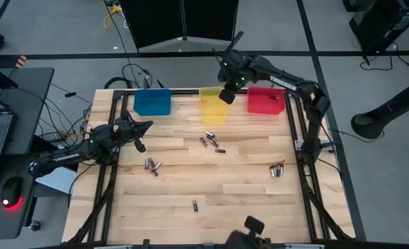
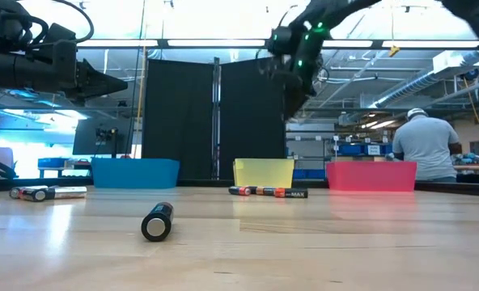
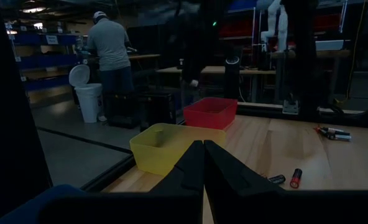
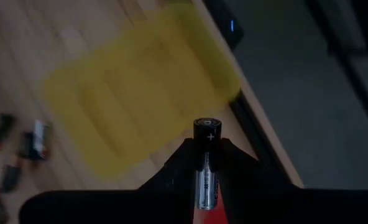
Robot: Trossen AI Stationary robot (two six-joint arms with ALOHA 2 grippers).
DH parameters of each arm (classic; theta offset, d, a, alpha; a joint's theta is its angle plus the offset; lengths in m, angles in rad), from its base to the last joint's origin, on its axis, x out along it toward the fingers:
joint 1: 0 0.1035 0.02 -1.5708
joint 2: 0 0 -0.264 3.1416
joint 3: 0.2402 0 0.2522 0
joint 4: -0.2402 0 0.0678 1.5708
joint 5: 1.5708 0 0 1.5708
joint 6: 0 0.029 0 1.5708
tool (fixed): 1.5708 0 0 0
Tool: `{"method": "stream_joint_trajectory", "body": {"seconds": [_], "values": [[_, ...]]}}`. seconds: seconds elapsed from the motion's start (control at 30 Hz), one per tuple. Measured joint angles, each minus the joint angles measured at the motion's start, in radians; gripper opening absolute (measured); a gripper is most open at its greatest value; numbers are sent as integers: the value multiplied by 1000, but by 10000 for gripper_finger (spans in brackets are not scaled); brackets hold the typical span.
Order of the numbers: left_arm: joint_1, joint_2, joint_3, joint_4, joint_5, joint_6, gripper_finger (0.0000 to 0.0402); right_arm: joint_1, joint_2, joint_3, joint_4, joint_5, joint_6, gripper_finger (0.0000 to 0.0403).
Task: Sort batteries
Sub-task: Put the silver battery into the blue bin
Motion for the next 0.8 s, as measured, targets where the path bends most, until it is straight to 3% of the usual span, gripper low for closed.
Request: {"method": "stream_joint_trajectory", "body": {"seconds": [0.37,0.6,0.8], "values": [[0,0,0,0,0,0,15,152,-213,-424,595,-82,95,55],[0,0,0,1,0,0,15,261,-214,-669,1081,-133,212,55],[0,0,0,42,3,-19,15,355,-184,-758,1453,-142,269,55]]}}
